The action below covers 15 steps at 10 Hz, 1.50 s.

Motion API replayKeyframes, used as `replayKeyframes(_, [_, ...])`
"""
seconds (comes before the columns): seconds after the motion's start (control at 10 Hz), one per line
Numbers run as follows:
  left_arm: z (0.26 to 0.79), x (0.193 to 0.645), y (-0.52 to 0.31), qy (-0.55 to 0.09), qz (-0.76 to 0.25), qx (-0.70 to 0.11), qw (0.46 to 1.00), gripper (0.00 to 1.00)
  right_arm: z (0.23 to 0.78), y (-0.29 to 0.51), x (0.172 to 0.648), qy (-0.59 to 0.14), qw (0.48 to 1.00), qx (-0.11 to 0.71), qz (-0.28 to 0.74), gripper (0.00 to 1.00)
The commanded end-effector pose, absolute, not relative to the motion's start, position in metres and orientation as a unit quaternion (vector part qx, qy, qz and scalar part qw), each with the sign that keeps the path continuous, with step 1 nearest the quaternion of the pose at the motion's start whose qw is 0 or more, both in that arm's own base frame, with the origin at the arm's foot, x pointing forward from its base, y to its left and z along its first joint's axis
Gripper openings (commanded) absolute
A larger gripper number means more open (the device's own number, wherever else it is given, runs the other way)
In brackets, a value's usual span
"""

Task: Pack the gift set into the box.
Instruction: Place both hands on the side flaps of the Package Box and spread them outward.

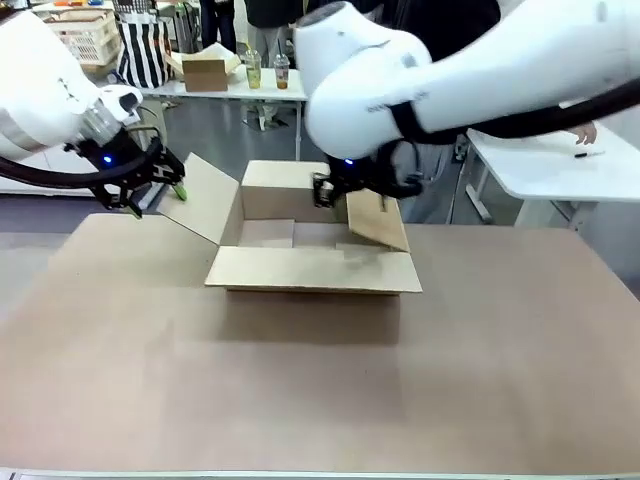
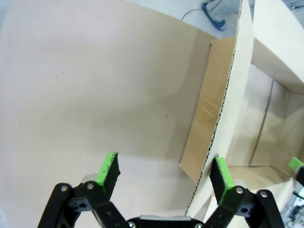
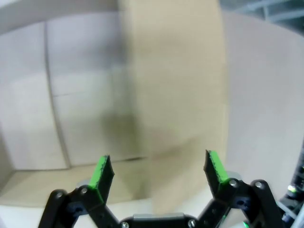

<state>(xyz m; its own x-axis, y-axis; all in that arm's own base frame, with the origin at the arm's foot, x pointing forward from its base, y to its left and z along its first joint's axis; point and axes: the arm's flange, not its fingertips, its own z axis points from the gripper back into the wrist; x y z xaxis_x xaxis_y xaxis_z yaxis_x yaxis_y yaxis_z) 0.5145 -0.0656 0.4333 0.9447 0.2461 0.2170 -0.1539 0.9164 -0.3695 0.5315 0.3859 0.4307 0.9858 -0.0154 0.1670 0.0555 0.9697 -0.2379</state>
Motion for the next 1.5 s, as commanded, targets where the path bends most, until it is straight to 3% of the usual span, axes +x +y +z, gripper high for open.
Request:
replayKeyframes(0.0, [0.435, 0.514, -0.066, -0.131, 0.108, -0.17, 0.971, 1.0, 0.453, 0.399, 0.561, -0.069, 0.994, -0.088, -0.017, 1.0])
replayKeyframes(0.5, [0.435, 0.514, -0.066, -0.131, 0.108, -0.17, 0.971, 1.0, 0.452, 0.402, 0.563, -0.066, 0.991, -0.113, 0.003, 1.0])
replayKeyframes(1.0, [0.435, 0.514, -0.066, -0.131, 0.108, -0.17, 0.971, 1.0, 0.426, 0.383, 0.559, -0.054, 0.971, -0.234, 0.017, 1.0])
replayKeyframes(1.4, [0.435, 0.514, -0.066, -0.131, 0.108, -0.17, 0.971, 1.0, 0.438, 0.354, 0.549, -0.062, 0.967, -0.246, 0.009, 1.0])
